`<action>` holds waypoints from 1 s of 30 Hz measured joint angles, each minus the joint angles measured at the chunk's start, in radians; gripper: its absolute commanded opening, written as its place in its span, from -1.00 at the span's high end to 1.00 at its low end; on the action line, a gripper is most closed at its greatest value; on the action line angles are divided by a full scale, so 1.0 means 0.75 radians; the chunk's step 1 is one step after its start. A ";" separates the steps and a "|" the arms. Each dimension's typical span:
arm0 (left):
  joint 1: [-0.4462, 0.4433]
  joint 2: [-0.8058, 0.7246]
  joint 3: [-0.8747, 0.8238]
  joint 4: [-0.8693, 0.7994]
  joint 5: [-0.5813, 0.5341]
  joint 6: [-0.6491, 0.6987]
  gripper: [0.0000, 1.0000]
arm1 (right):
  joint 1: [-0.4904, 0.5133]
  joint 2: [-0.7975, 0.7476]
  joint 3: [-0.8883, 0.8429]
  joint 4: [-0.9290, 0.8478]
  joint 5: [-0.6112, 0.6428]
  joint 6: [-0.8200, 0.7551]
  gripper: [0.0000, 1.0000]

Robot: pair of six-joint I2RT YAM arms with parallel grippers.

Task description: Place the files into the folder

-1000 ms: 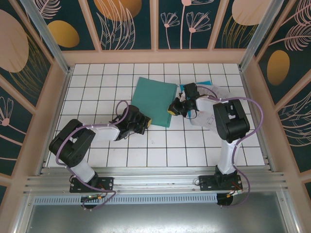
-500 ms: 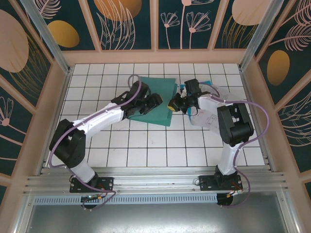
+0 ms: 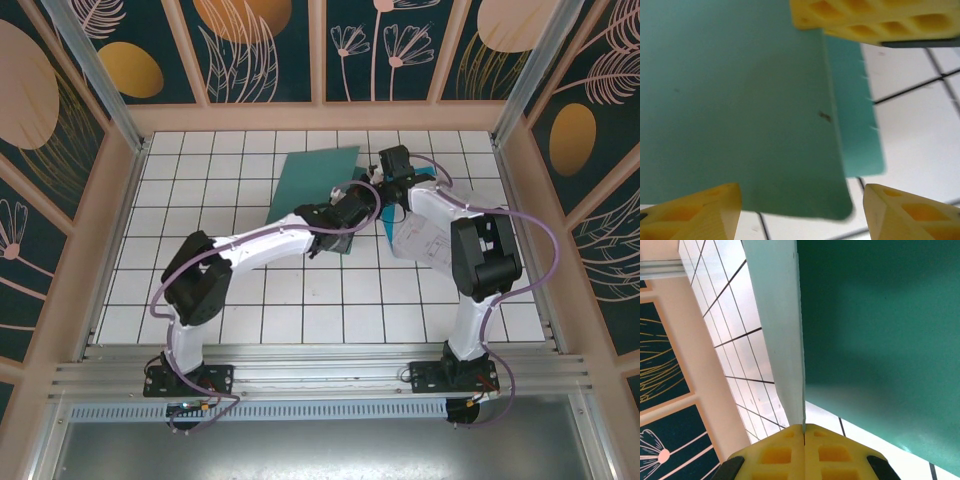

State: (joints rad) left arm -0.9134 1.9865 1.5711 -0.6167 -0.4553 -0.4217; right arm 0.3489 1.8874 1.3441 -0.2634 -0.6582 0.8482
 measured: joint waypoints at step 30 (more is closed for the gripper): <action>0.085 -0.465 -0.188 -0.092 -0.205 -0.108 1.00 | 0.101 0.158 -0.026 0.151 0.234 -0.005 0.15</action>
State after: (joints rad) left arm -0.8494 1.6375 1.4303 -0.6853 -0.6090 -0.5030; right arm 0.4244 2.0060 1.3243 -0.1501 -0.4824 0.8444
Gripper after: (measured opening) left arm 0.059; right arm 0.436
